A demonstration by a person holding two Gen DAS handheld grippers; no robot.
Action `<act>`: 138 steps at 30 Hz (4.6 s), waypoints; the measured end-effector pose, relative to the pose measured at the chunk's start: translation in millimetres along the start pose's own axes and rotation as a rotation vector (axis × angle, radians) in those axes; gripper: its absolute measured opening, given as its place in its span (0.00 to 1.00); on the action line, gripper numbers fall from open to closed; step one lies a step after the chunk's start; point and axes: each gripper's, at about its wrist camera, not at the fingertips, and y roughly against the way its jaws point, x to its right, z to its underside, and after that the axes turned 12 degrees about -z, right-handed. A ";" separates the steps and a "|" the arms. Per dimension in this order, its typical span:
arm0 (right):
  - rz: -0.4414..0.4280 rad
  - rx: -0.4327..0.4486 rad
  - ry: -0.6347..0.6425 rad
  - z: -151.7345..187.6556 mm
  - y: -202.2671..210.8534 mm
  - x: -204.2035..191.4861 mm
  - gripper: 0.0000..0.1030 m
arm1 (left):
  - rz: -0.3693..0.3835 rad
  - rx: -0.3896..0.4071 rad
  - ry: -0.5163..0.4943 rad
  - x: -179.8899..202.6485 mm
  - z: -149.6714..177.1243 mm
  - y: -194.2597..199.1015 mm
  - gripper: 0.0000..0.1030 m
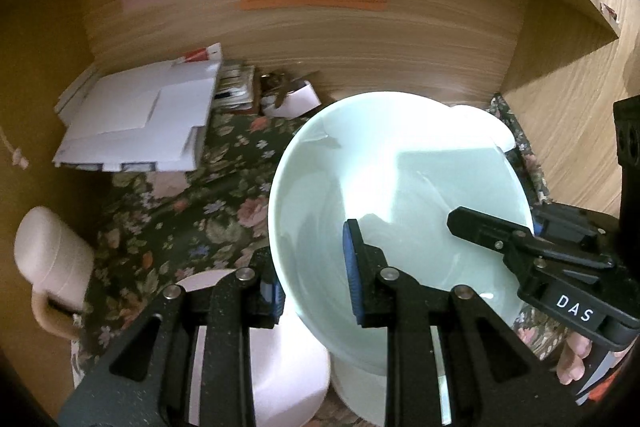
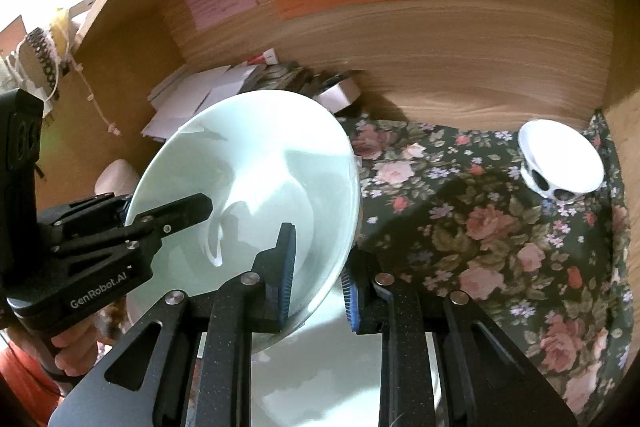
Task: Organize plates and bowls
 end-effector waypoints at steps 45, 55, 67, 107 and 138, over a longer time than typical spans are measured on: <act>-0.124 -0.224 0.047 41.7 -101.2 -71.5 0.19 | -0.059 -0.158 0.175 -105.3 94.8 -22.4 0.23; -0.082 -0.246 0.131 40.7 -103.6 -79.7 0.22 | -0.039 -0.186 0.190 -111.9 100.9 -30.5 0.23; -0.079 -0.194 0.143 35.3 -89.3 -78.8 0.25 | -0.079 -0.142 0.173 -113.7 93.2 -29.4 0.23; 0.311 0.180 0.007 -25.2 69.8 67.3 0.78 | 0.079 0.061 -0.017 32.5 -37.1 -1.5 0.71; 0.455 0.071 -0.402 -29.6 17.3 276.6 0.46 | 0.074 -0.136 -0.199 149.8 -101.0 -150.9 0.71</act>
